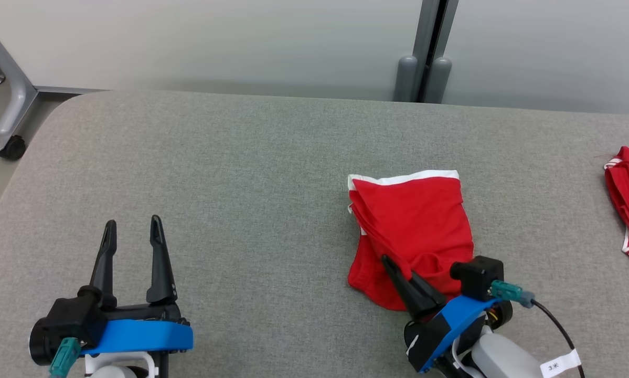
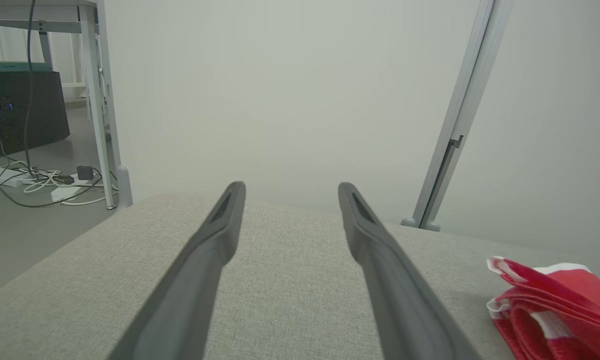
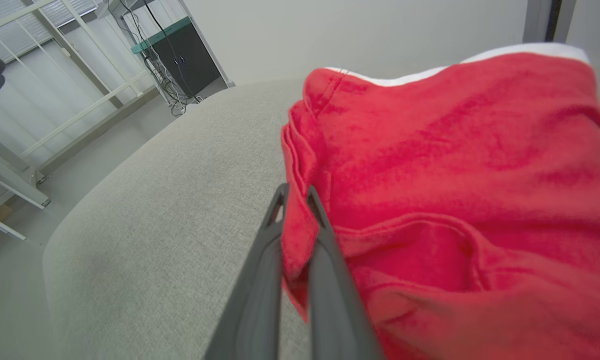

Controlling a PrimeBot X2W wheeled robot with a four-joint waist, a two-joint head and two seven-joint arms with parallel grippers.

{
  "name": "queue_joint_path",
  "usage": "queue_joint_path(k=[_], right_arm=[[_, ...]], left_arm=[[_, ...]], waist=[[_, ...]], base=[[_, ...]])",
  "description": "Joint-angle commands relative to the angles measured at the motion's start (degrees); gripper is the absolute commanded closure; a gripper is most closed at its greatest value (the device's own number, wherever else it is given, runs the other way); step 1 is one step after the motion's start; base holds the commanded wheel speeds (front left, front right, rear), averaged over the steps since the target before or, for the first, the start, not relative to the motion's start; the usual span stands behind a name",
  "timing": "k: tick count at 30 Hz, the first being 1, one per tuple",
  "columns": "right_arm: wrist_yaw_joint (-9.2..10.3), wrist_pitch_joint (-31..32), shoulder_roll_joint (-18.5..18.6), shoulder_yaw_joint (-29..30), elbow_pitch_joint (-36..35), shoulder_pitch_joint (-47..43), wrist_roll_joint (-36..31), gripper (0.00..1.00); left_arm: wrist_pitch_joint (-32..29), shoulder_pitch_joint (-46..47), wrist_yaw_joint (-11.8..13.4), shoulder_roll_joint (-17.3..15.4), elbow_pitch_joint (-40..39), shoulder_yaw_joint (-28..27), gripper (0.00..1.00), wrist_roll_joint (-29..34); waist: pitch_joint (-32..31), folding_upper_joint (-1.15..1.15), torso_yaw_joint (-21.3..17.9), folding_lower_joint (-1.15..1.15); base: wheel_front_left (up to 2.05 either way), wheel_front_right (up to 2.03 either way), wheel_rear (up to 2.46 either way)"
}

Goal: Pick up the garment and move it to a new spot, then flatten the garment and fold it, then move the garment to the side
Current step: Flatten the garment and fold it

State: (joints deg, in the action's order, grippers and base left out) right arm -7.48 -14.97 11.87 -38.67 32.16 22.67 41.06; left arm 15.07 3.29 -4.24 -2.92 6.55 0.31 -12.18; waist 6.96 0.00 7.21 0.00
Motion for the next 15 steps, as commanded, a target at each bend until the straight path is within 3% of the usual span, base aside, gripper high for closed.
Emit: queue_joint_path(k=[1,2,3,4,5,15], right_arm=[[-0.04,-0.28,-0.52,-0.04,0.19,-0.77,-0.89,1.00],[-0.04,-0.28,-0.93,-0.56,0.67,-1.02,-1.33,0.91],[-0.04,-0.28,-1.39,-1.27,0.79,-1.07,-1.83,0.59],[-0.04,-0.28,-1.39,-1.27,0.79,-1.07,-1.83,0.59],[-0.04,-0.28,-1.83,-1.96,1.02,-0.98,-2.69,0.00],[-0.04,-0.28,-1.85,-0.45,-4.68,-3.00,-5.25,0.00]], left_arm=[[0.13,-0.37,0.16,0.05,0.00,-0.10,0.00,-0.12],[0.12,-0.40,0.16,0.05,0.04,-0.13,0.00,-0.08],[0.12,-0.40,0.17,0.05,0.07,-0.14,0.00,-0.04],[0.12,-0.40,0.17,0.05,0.07,-0.14,0.00,-0.04],[0.12,-0.35,0.09,0.05,0.20,0.06,0.00,0.15],[0.13,-0.90,-0.49,0.06,0.96,-0.23,0.00,0.69]], waist=[[-0.10,0.00,-0.07,0.00],[-0.17,0.00,-0.14,0.00],[-0.21,0.00,-0.26,0.00],[-0.21,0.00,-0.26,0.00],[-0.36,0.00,-0.37,0.00],[-2.22,0.00,-3.70,0.00]], base=[[0.00,0.00,0.00],[0.00,0.00,0.00],[0.00,0.00,0.00],[0.00,0.00,0.00],[0.00,0.00,0.00],[0.00,0.00,0.00]])
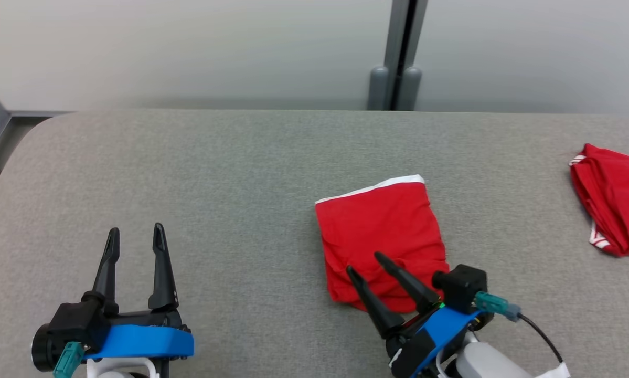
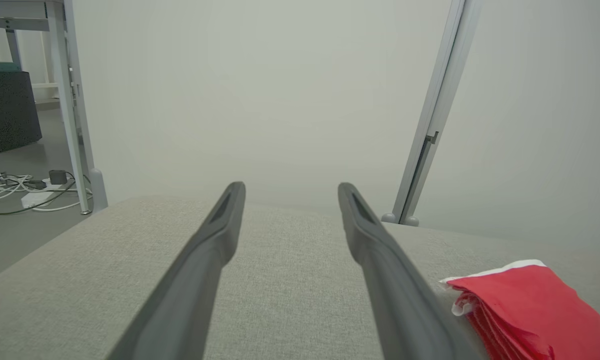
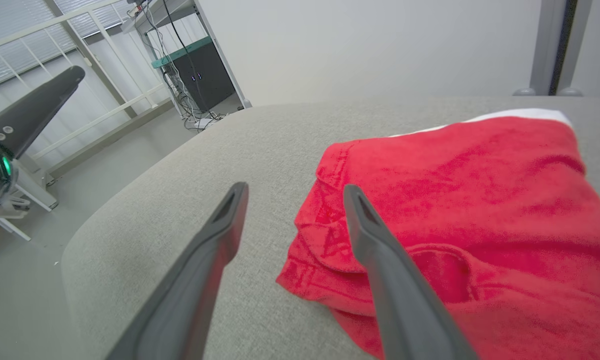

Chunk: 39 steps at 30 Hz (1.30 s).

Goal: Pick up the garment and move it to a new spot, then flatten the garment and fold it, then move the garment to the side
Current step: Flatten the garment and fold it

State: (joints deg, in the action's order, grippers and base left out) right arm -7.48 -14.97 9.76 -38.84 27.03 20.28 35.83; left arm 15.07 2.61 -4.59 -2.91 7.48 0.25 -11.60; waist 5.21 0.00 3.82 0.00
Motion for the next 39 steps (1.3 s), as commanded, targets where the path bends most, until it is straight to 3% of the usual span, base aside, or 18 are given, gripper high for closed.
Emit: queue_joint_path(k=[1,9,21,28,39], right_arm=[[-0.04,-0.29,0.73,1.78,-1.63,-1.73,-0.83,0.00],[-0.04,-0.28,1.42,13.06,-8.15,-6.58,-6.39,0.00],[-0.04,-0.27,-0.73,28.36,-13.65,-13.18,-14.79,0.00],[-0.04,-0.27,-2.49,32.62,-15.49,-16.82,-17.94,0.00],[-0.04,-0.27,-4.35,34.49,-15.64,-19.82,-21.41,0.00]], left_arm=[[0.12,-0.55,-0.24,0.04,0.35,-0.29,0.00,0.23],[0.12,-1.27,-0.09,0.04,1.14,-0.99,0.00,1.01],[0.12,-3.45,1.54,0.04,3.06,-2.30,0.00,3.46],[0.12,-4.65,2.43,0.02,3.63,-2.55,0.00,4.18],[0.12,-6.81,1.85,-0.24,3.35,-2.93,0.00,4.98]], waist=[[-1.02,0.00,-1.45,0.00],[-2.50,0.00,-5.37,0.00],[-4.44,0.00,-10.40,0.00],[-5.09,0.00,-10.41,0.00],[-5.15,0.00,-9.12,0.00]], base=[[0.00,0.00,0.00],[0.00,0.00,0.00],[0.00,0.00,0.00],[0.00,0.00,0.00],[0.00,0.00,0.00]])
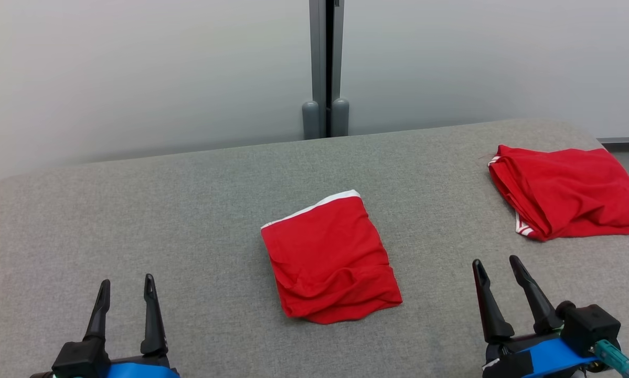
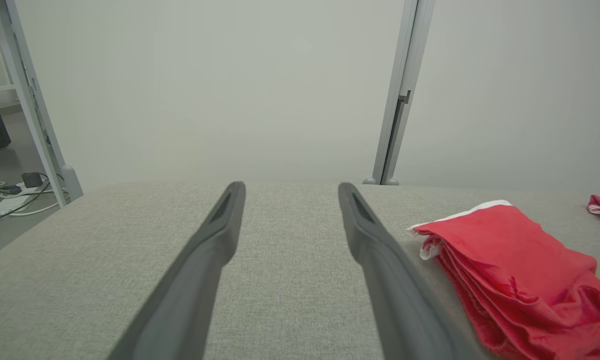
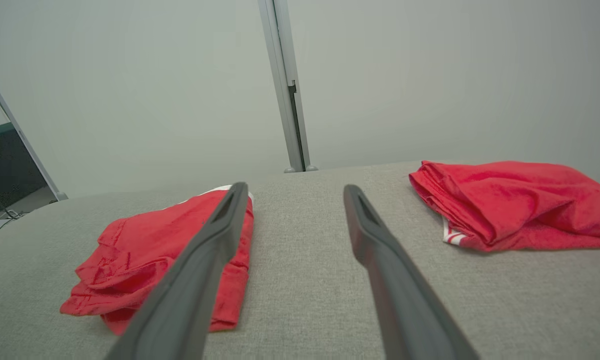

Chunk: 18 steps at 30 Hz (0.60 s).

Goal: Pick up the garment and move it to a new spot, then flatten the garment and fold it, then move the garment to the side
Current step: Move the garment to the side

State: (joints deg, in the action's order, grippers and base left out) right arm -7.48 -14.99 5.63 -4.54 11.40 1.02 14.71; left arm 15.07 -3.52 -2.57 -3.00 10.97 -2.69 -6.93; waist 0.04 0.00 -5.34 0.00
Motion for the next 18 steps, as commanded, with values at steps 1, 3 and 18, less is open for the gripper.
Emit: queue_joint_path(k=[1,3,18], right_arm=[[-0.04,-0.25,-0.31,0.21,0.05,-0.43,-0.36,0.00],[-0.04,-0.14,-0.41,0.30,0.32,-0.25,-0.61,0.00],[-0.04,1.74,0.60,0.47,2.36,3.91,-1.34,0.00]], left_arm=[[0.12,-0.64,-0.30,-0.21,-0.02,-0.05,0.00,0.34],[0.13,-0.49,-0.31,-0.25,0.13,-0.07,0.00,0.47],[0.13,1.89,-1.02,-0.15,-0.17,0.73,0.00,1.00]], waist=[[0.07,0.00,0.09,0.00],[0.16,0.00,0.19,0.00],[1.49,0.00,2.40,0.00]], base=[[0.00,0.00,0.00],[0.00,0.00,0.00],[0.00,0.00,0.00]])
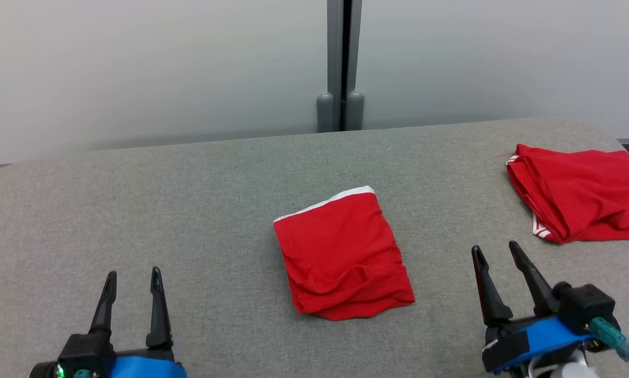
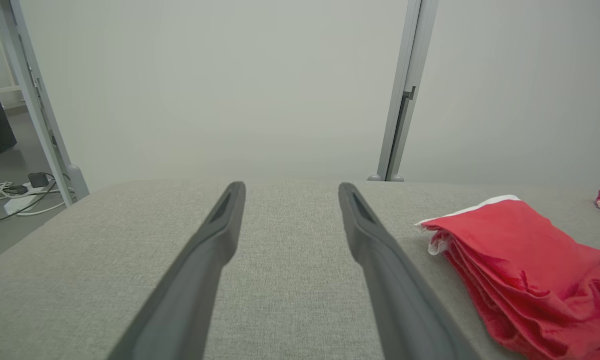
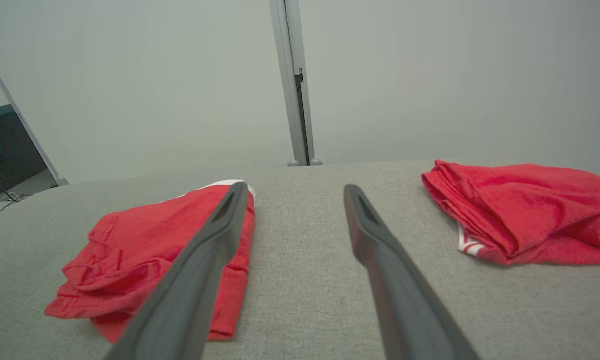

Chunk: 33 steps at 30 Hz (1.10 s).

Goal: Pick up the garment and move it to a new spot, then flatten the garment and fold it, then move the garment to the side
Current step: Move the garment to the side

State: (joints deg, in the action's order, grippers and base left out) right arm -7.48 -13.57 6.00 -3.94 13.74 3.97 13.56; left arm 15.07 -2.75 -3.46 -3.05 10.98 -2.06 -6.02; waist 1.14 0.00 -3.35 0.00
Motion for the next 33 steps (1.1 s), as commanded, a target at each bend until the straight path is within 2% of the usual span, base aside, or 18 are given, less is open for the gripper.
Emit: queue_joint_path(k=[1,8,15,23,33], right_arm=[[-0.04,0.39,0.41,-0.56,0.33,2.03,-0.32,0.00],[-0.04,2.71,1.92,-4.56,4.90,12.65,-1.08,0.00],[-0.03,4.68,3.44,-7.81,15.00,21.19,-0.37,0.00],[-0.03,4.27,4.28,-10.58,28.79,24.95,1.55,0.00],[-0.03,3.80,3.11,-13.52,40.34,26.92,5.52,0.00]], left_arm=[[0.13,1.45,-0.13,-0.11,-0.26,0.10,0.00,0.15],[0.12,3.76,-0.58,-0.05,-0.75,0.79,0.00,0.35],[0.12,5.85,-0.47,0.06,-1.44,1.90,0.00,-0.34],[0.13,7.90,-0.06,0.15,-1.44,3.03,0.00,-1.02],[0.12,8.48,0.42,0.19,-1.30,3.60,0.00,-1.44]], waist=[[0.63,0.00,0.77,0.00],[3.20,0.00,3.49,0.00],[6.40,0.00,6.88,0.00],[9.15,0.00,10.20,0.00],[9.94,0.00,10.97,0.00]], base=[[0.00,0.00,0.00],[0.00,0.00,0.00],[0.00,0.00,0.00],[0.00,0.00,0.00],[0.00,0.00,0.00]])
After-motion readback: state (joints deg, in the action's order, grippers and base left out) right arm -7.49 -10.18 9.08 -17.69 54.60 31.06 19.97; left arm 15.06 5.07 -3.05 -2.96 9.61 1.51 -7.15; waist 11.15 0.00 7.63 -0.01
